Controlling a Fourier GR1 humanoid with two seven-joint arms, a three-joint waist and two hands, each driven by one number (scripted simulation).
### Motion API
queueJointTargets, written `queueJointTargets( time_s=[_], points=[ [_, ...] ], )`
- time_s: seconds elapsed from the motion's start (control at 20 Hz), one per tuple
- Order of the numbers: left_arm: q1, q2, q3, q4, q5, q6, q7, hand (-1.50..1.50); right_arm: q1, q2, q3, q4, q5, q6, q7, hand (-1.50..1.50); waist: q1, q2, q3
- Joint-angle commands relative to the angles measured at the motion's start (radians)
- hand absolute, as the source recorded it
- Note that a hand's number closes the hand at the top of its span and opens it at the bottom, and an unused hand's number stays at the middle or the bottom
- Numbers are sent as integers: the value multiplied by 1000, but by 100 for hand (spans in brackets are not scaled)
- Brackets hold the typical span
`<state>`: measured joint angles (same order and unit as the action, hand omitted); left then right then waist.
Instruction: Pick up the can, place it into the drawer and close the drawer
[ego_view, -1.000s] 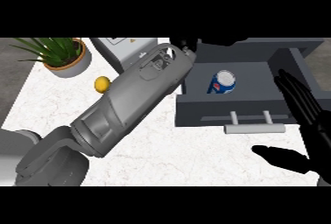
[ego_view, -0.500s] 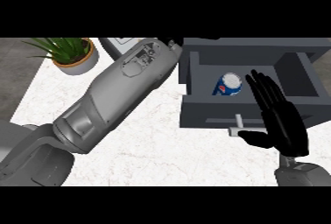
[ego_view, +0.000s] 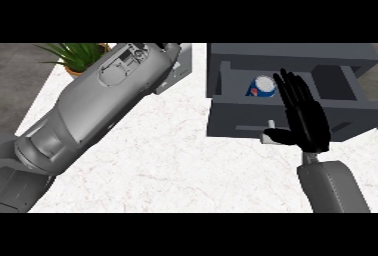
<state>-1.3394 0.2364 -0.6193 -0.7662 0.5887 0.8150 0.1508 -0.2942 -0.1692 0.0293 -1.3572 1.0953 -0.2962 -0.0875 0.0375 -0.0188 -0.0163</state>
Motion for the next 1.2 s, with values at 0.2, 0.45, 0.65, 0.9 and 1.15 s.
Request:
queueJointTargets(
  time_s=[0.2, 0.45, 0.65, 0.9, 1.15],
  points=[
    [67, 130, 17, -130, -5, -70, 78, -150, -147, 23, -51, 336, 73, -138, -12, -150, 18, 22, 17],
    [132, 167, 5, -231, -30, -39, 109, -150, -268, 29, -100, 497, 108, -255, -10, -150, 27, 25, 18],
    [189, 189, -16, -314, -48, -17, 144, -150, -348, 39, -140, 610, 98, -333, -27, -150, 38, 25, 19],
    [282, 229, -19, -392, -73, -25, 128, -150, -493, 20, -184, 770, 122, -388, -10, -150, 41, 29, 18],
    [342, 240, 13, -447, -71, -47, 112, -150, -642, -2, -221, 921, 131, -425, -4, -150, 40, 38, 18]
  ],
)
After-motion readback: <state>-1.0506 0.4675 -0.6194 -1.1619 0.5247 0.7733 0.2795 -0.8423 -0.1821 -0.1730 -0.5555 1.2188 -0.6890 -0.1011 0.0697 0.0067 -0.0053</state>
